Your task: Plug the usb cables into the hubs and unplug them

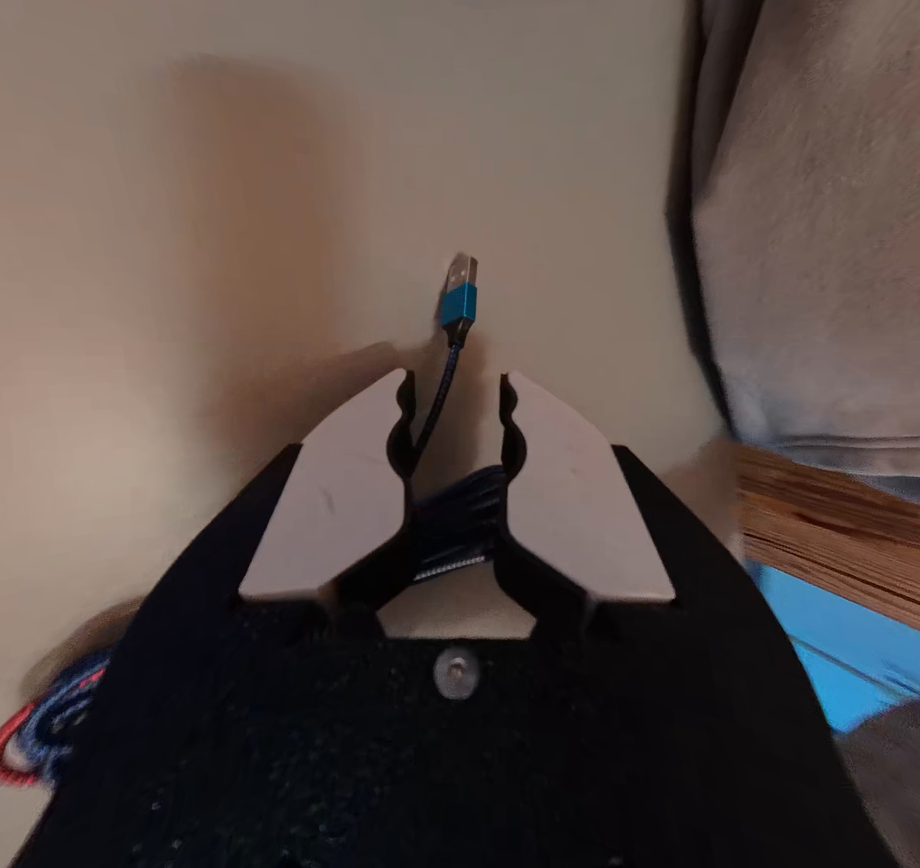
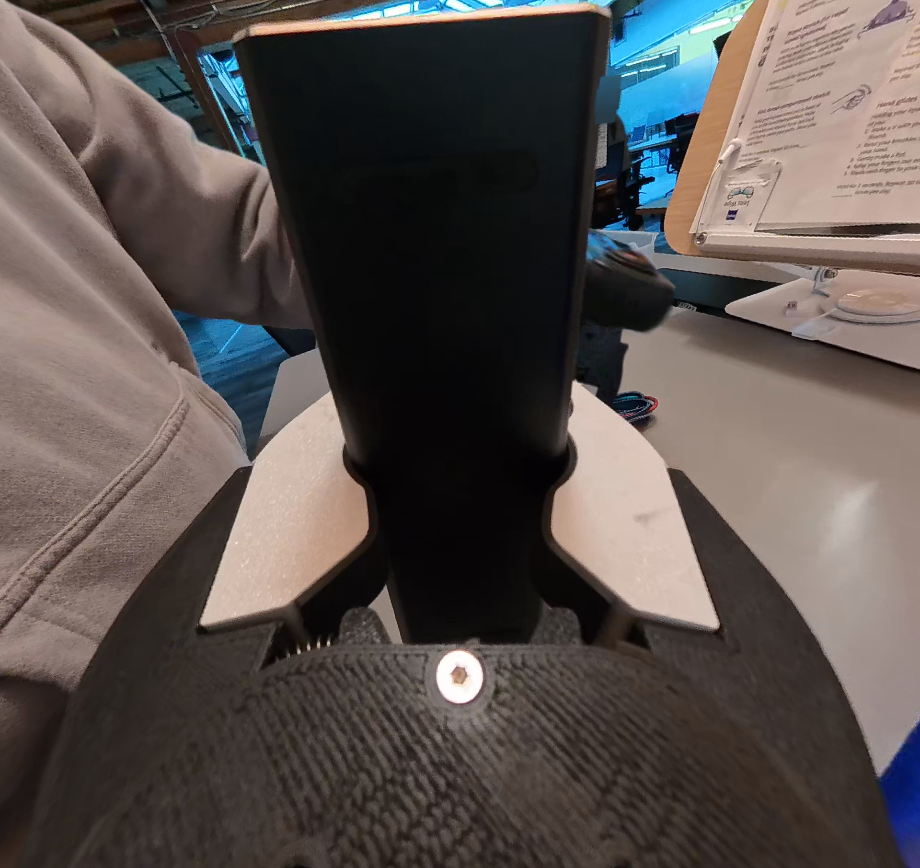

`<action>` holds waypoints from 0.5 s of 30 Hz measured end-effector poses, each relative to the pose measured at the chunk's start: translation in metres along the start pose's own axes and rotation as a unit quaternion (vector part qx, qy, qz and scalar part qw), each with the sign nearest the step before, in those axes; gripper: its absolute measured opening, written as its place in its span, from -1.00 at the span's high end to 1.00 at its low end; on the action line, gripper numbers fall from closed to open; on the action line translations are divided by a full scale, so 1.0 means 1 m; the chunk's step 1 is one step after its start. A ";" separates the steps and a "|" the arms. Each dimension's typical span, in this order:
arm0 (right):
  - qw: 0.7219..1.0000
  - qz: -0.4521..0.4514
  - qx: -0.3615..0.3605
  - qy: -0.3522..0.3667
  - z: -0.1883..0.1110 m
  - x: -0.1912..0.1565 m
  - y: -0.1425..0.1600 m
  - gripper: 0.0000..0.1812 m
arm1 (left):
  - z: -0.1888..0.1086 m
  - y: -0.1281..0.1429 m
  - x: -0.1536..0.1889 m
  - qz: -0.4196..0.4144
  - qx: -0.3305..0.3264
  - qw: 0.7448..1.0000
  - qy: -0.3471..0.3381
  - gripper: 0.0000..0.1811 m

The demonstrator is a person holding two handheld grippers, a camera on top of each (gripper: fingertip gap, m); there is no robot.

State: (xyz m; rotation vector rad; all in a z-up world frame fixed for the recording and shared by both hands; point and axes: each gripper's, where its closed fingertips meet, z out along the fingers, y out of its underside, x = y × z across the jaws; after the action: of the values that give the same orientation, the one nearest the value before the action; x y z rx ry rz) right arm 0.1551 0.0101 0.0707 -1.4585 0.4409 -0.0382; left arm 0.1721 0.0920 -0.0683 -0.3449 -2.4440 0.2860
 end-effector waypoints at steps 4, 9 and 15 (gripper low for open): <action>1.000 -0.002 -0.002 0.002 -0.002 -0.001 -0.001 0.19 | 0.003 -0.012 0.010 -0.079 -0.008 0.991 0.110 0.69; 1.000 -0.004 -0.009 -0.002 -0.002 -0.003 0.000 0.19 | 0.009 -0.013 0.010 -0.145 -0.037 0.978 0.148 0.68; 1.000 -0.003 -0.010 -0.009 0.001 -0.002 -0.001 0.19 | 0.013 -0.001 0.010 -0.197 -0.085 0.963 0.162 0.75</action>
State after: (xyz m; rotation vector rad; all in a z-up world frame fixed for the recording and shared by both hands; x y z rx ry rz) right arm 0.1537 0.0117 0.0721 -1.4785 0.4227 -0.0262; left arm 0.1557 0.0931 -0.0726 0.0292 -2.1546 -0.1441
